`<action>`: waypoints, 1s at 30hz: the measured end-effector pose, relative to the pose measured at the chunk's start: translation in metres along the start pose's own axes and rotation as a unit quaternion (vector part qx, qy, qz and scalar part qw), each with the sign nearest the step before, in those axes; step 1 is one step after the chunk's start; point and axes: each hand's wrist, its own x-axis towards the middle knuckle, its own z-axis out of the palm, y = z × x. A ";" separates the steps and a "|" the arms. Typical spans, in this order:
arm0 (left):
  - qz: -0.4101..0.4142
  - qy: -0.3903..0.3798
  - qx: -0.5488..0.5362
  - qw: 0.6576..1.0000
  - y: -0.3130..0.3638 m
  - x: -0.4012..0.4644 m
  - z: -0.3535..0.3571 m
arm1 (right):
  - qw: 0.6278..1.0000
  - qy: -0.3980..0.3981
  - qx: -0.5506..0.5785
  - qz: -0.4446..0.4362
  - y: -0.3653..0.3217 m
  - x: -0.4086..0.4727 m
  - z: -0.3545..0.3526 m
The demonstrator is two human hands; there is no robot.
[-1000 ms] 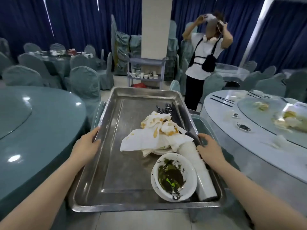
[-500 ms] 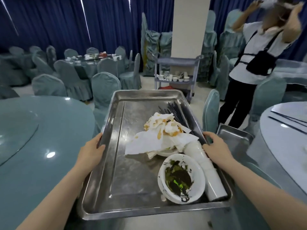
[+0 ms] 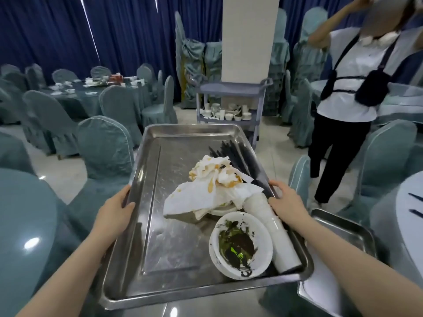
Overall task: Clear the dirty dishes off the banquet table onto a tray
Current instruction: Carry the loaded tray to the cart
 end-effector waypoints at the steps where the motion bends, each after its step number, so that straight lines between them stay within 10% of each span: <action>1: -0.004 0.003 -0.001 1.000 0.007 0.022 0.010 | 1.000 -0.003 0.003 -0.003 -0.001 0.029 0.001; 30: 0.047 -0.042 -0.059 0.996 0.203 0.797 0.325 | 0.998 0.037 0.013 0.051 0.023 0.832 0.062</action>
